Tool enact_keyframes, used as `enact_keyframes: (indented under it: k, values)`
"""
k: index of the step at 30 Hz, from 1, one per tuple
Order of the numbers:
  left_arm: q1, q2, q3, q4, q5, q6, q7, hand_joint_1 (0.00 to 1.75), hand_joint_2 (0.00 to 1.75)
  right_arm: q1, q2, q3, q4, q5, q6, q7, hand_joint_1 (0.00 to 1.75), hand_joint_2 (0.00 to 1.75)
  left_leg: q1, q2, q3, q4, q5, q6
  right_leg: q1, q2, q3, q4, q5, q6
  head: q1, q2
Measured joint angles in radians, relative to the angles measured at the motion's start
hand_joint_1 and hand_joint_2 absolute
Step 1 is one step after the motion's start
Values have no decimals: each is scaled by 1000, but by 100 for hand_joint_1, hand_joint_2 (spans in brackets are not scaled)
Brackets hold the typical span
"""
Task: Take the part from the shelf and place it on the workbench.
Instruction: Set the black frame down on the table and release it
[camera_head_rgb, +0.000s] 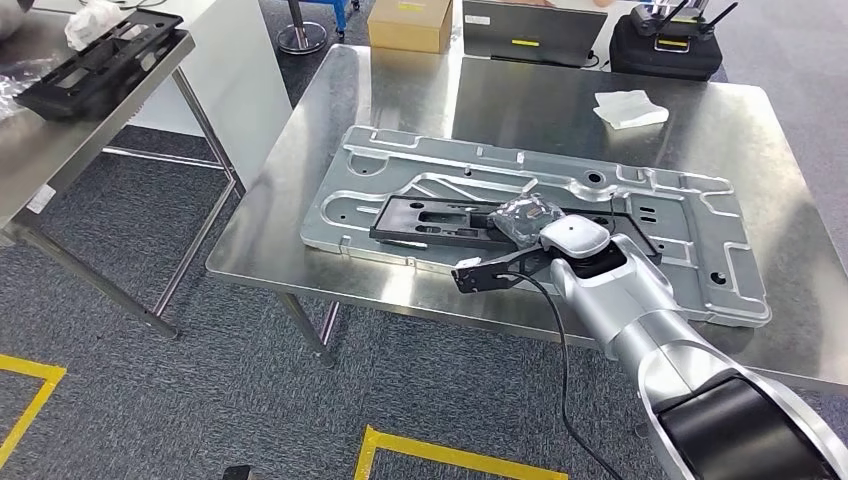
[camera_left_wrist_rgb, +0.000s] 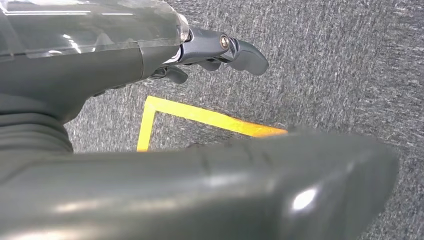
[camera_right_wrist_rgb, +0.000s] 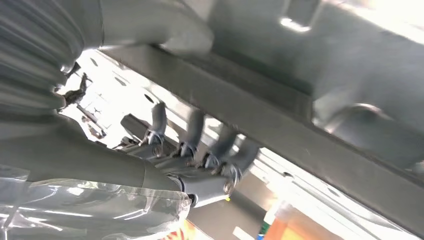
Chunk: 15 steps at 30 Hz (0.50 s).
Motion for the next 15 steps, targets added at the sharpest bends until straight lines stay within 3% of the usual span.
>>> enact_keyframes:
  k: [15]
  values:
    - [-1, -5, 30, 0, 30, 2, -3, 0, 0, 0, 41, 5, 29, 2, 6, 4, 0, 175, 0, 0, 2, 0, 0, 0, 0, 0, 2, 0, 0, 0, 0, 0]
